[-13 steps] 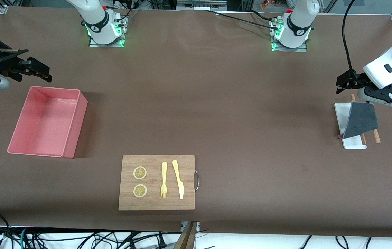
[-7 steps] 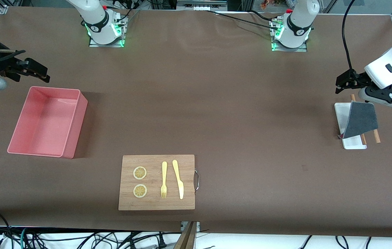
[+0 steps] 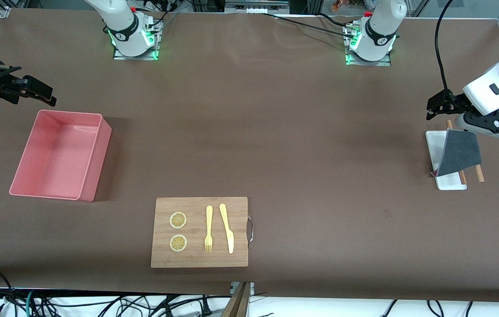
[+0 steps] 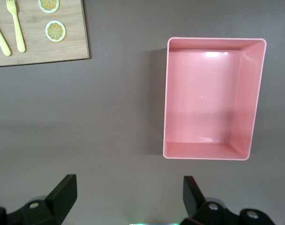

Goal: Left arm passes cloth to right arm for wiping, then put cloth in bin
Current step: 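Move the left gripper down toward the grey cloth on the white stand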

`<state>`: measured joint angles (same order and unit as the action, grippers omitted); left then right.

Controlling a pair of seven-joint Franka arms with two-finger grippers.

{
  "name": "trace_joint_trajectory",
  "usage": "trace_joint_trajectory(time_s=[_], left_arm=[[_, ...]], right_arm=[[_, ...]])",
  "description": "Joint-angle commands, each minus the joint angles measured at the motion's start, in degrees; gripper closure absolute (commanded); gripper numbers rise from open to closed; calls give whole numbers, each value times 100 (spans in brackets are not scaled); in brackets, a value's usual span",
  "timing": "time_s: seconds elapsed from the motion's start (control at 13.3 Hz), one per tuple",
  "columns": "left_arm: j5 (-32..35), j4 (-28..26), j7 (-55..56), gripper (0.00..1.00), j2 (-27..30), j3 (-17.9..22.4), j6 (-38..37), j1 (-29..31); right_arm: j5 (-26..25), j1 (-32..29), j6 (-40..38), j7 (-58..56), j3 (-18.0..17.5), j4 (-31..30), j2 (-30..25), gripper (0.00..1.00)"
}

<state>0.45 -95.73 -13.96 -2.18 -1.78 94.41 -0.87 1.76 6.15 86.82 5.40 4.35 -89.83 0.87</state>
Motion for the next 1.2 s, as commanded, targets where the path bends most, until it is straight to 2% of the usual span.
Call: trace_joint_trajectory(time_s=[0.0,0.45,0.6,0.83,0.9,1.13], left_arm=[[-124,142,-19,0,-116,11,-98,8],[-1,397,-1,0,-423,64,-238,17],[428,432,-2,0,-432,38,-536,8],[508,345,60,0,-485,73,-538,148],[718,301,51,0,-537,73,-538,210],[1219,-181,234,0,-582,64,-363,360]], right_arm=[[87,-9,19,-74,-13,-25,-52,0],[166,8,19,-74,-30,-25,-52,0],[175,0,27,-74,-31,-25,-52,0],[175,0,10,-74,-31,-25,-52,0],[175,0,19,-74,-13,-25,-52,0],[175,0,36,-74,-4,-25,-52,0]])
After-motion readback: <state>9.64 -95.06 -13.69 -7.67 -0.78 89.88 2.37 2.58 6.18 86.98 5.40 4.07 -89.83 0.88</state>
